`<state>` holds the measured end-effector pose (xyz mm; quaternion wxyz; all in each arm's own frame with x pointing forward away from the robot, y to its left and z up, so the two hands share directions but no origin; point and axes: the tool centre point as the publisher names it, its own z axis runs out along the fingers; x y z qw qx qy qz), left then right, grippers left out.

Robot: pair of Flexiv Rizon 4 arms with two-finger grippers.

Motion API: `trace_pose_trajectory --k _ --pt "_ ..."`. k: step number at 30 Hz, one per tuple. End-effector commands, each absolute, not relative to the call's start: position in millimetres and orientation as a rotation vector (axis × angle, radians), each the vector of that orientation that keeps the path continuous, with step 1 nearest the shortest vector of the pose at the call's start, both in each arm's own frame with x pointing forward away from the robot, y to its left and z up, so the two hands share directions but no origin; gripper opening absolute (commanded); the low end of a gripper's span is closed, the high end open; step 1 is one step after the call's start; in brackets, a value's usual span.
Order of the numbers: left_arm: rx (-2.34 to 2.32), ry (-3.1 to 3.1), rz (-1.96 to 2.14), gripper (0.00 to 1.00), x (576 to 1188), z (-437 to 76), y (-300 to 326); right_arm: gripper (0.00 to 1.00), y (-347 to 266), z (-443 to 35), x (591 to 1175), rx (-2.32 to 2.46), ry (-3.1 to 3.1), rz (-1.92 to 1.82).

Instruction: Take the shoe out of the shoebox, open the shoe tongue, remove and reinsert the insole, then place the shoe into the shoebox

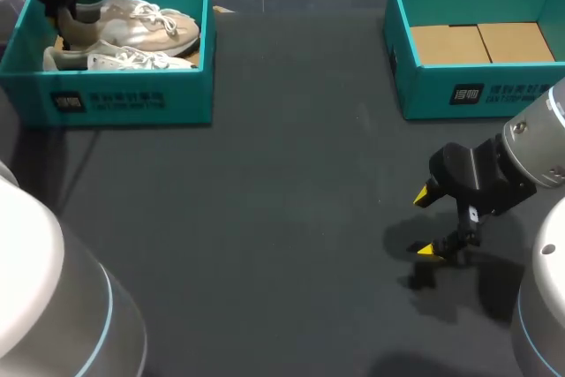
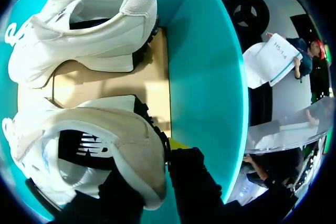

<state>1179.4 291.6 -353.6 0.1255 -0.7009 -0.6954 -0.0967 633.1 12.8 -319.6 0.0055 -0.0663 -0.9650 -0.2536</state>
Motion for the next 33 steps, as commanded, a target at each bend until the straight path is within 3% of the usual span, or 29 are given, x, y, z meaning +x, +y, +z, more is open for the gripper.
trace_pose_trajectory --k 1,4,10,25,26,27,28,30,33 --pt "-2.049 -2.033 -0.271 0.0 1180.4 -358.0 296.9 1.0 13.1 -319.2 631.4 -0.21 -3.024 -0.79" --pt "-2.054 -2.046 -0.26 0.0 1180.1 -360.6 298.7 1.0 13.1 -319.2 631.4 -0.21 -3.024 -0.79" --pt "-2.068 -2.047 -0.251 0.18 1179.1 -361.9 299.9 1.0 13.1 -319.2 631.4 -0.21 -3.024 -0.79" --pt "-2.082 -2.074 -0.242 0.49 1175.0 -355.7 292.5 1.0 13.1 -319.2 631.4 -0.21 -3.024 -0.79" --pt "-2.082 -2.077 -0.241 0.52 1175.0 -353.9 291.7 1.0 13.1 -319.2 631.4 -0.21 -3.024 -0.79" --pt "-2.082 -2.078 -0.242 0.67 1174.5 -352.0 291.0 1.0 13.1 -319.2 631.4 -0.21 -3.024 -0.79" --pt "-2.082 -2.08 -0.243 0.74 1174.0 -349.8 290.6 1.0 13.1 -319.2 631.4 -0.21 -3.024 -0.79" --pt "-2.078 -2.093 -0.255 0.81 1173.1 -342.5 289.5 1.0 13.1 -319.2 631.4 -0.21 -3.024 -0.79" --pt "-2.087 -2.124 -0.241 0.82 1171.6 -328.2 287.5 1.0 13.1 -319.2 631.4 -0.21 -3.024 -0.79"
